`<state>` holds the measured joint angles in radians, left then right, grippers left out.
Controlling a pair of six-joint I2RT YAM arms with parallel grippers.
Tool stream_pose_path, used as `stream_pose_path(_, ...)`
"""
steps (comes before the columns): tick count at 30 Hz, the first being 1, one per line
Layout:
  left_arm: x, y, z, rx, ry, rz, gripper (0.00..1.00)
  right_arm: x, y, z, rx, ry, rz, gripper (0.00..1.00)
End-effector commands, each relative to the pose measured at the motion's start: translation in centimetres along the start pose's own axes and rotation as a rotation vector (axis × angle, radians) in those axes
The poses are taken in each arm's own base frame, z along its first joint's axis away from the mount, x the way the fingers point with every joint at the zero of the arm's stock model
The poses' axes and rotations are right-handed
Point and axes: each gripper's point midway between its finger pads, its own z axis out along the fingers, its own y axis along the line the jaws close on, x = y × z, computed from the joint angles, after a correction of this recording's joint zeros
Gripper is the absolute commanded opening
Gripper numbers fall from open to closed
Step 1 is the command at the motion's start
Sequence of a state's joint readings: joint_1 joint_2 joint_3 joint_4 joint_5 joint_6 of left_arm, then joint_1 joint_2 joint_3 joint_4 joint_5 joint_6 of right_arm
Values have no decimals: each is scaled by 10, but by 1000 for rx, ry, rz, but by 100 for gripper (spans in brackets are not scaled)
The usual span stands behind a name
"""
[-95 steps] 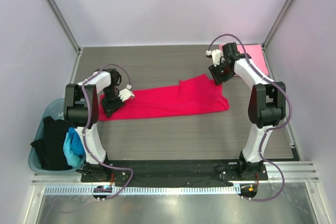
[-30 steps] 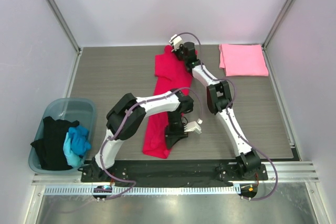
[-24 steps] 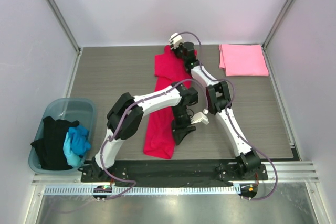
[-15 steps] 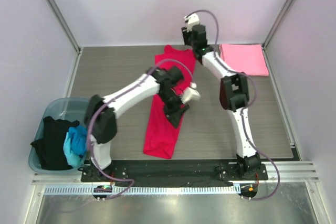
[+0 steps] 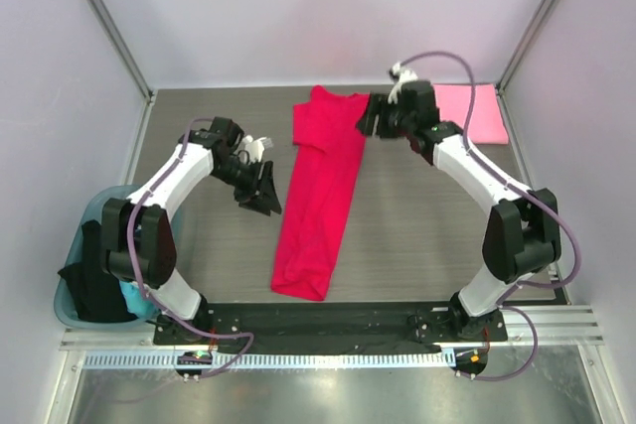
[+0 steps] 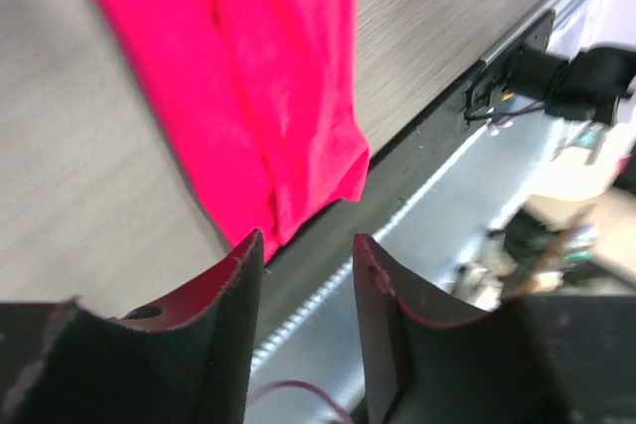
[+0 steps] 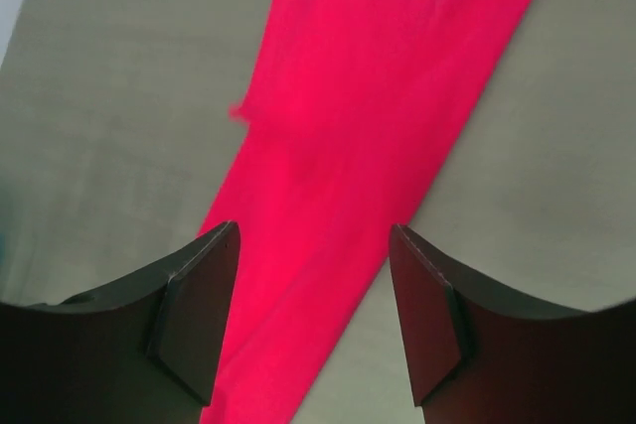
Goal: Fold and stack the t-shirts
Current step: Fold the tshirt
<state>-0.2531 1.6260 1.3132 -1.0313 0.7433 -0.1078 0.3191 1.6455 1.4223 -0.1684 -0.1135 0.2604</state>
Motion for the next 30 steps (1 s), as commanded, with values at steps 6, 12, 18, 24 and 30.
stream_pose_path(6, 29, 41, 24, -25, -7, -344, 53, 193, 26, -42, -122, 511, 425, 69)
stream_pose_path(12, 47, 63, 42, -69, 27, -408, 57, 217, 20, -32, -106, 558, 445, 70)
stream_pose_path(18, 58, 75, 52, -95, 67, -466, 54, 232, 12, -2, -80, 569, 477, 69)
stream_pose_path(24, 67, 80, 58, -102, 92, -516, 53, 249, 2, 28, -50, 600, 493, 51)
stream_pose_path(30, 67, 77, 58, -95, 89, -531, 53, 246, -4, 28, -43, 631, 474, 9)
